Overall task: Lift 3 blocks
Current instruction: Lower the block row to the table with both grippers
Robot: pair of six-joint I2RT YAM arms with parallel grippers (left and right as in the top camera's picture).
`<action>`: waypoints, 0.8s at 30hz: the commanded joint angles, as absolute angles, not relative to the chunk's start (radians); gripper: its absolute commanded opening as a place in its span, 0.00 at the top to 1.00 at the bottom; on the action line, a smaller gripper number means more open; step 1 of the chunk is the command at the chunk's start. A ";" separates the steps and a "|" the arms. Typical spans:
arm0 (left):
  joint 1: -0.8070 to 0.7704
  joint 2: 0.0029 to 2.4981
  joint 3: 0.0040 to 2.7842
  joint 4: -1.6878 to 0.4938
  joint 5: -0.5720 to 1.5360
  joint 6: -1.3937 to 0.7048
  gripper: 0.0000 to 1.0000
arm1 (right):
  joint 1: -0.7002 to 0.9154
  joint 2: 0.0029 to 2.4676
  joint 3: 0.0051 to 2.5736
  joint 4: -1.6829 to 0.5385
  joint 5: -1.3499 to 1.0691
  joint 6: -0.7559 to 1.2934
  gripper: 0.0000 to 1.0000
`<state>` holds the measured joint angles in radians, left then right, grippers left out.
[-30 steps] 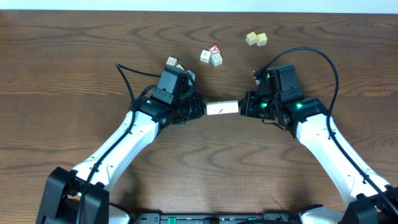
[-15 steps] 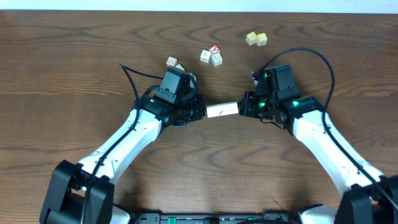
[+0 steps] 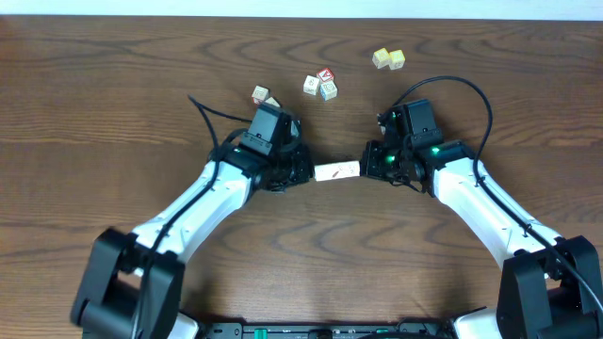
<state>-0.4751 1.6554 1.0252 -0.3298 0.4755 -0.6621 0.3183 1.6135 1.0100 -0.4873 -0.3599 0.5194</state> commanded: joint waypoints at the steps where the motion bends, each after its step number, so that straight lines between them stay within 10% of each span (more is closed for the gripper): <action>1: -0.525 1.713 1.056 -0.296 0.609 -0.676 0.93 | 0.392 1.607 1.020 -0.470 -0.591 0.536 0.99; 24: -0.541 1.734 1.056 -0.274 0.606 -0.675 0.93 | 0.441 1.607 1.017 -0.490 -0.501 0.527 0.99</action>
<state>-0.4831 1.7489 1.0214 -0.3267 0.4572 -0.6773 0.3702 1.6070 1.0126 -0.4892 -0.3126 0.5190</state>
